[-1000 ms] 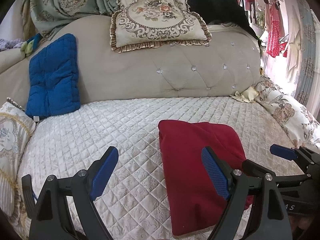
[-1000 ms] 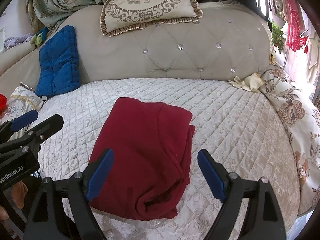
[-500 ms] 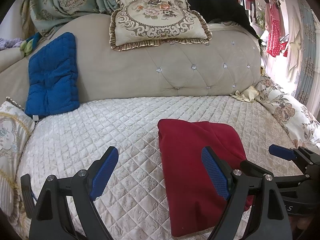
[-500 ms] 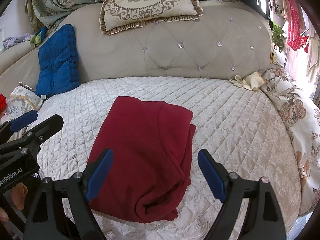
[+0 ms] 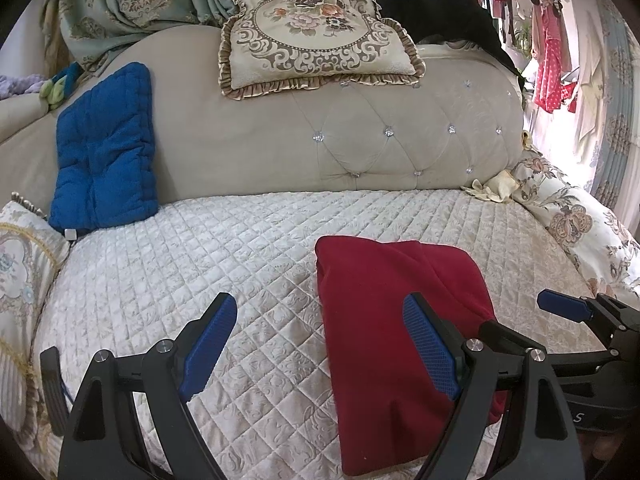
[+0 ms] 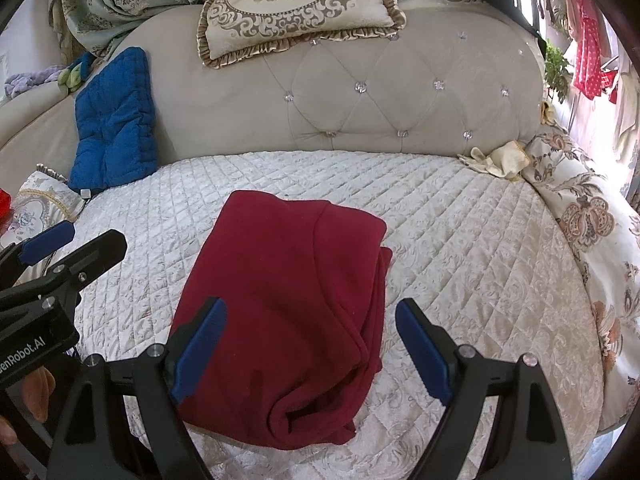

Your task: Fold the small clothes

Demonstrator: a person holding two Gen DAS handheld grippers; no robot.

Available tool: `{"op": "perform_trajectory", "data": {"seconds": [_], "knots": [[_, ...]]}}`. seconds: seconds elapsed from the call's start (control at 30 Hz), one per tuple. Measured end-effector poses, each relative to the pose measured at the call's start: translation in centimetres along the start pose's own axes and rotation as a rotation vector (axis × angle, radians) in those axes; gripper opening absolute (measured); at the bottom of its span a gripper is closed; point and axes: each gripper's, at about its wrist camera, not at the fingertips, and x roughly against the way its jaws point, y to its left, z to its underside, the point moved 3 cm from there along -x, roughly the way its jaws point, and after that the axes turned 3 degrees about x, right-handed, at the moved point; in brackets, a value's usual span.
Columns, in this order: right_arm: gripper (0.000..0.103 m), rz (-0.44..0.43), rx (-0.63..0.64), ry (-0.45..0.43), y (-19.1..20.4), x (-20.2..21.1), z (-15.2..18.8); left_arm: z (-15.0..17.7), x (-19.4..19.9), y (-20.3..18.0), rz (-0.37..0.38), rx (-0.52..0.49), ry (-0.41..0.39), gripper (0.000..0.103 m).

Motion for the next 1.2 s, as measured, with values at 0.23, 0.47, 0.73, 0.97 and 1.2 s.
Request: {"op": "perform_trajectory", "data": {"seconds": [0.23, 0.47, 0.73, 0.97, 1.2], "knots": [[0.089, 0.000, 0.000, 0.001, 0.0, -0.1, 0.0, 0.1, -0.2, 0.1, -0.001, 0.002, 0.005, 0.067], [0.089, 0.002, 0.002, 0.004, 0.0, -0.3, 0.1, 0.1, -0.4, 0.1, -0.002, 0.000, 0.006, 0.067], [0.089, 0.005, 0.005, 0.010, -0.2, -0.6, -0.1, -0.1, -0.6, 0.0, -0.002, -0.002, 0.009, 0.067], [0.089, 0.007, 0.012, 0.022, -0.3, -1.0, -0.1, -0.1, -1.0, 0.2, -0.001, 0.010, 0.017, 0.067], [0.089, 0.003, 0.011, 0.031, -0.5, -1.5, -0.1, 0.0, -1.7, 0.4, 0.002, 0.023, 0.031, 0.067]]}}
